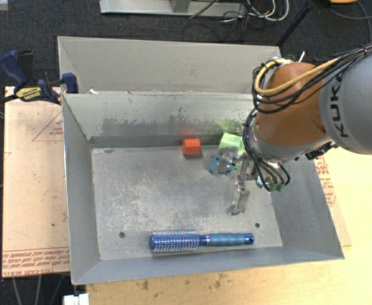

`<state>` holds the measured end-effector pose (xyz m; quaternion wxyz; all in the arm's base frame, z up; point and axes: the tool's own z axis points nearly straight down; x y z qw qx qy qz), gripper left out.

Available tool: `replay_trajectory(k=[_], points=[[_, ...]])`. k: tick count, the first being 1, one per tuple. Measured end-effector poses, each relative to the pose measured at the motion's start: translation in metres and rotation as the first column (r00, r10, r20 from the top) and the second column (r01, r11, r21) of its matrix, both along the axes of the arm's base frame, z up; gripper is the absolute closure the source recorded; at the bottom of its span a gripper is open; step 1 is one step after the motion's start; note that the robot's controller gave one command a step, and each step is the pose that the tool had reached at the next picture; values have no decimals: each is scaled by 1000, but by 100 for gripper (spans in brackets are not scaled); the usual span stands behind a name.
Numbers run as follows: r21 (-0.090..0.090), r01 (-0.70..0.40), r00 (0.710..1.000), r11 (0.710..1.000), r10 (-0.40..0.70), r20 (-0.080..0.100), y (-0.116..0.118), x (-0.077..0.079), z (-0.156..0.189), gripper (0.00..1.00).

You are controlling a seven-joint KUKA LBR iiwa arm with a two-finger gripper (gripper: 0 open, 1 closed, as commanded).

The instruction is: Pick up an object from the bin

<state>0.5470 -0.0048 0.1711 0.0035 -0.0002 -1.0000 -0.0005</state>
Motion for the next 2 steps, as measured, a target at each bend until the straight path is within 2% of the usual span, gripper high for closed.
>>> replay_trajectory(k=[1,2], points=[[0,-113,993,994,113,17,-29,-58,-101,0],[-1,-95,995,995,95,24,12,-61,-98,0]])
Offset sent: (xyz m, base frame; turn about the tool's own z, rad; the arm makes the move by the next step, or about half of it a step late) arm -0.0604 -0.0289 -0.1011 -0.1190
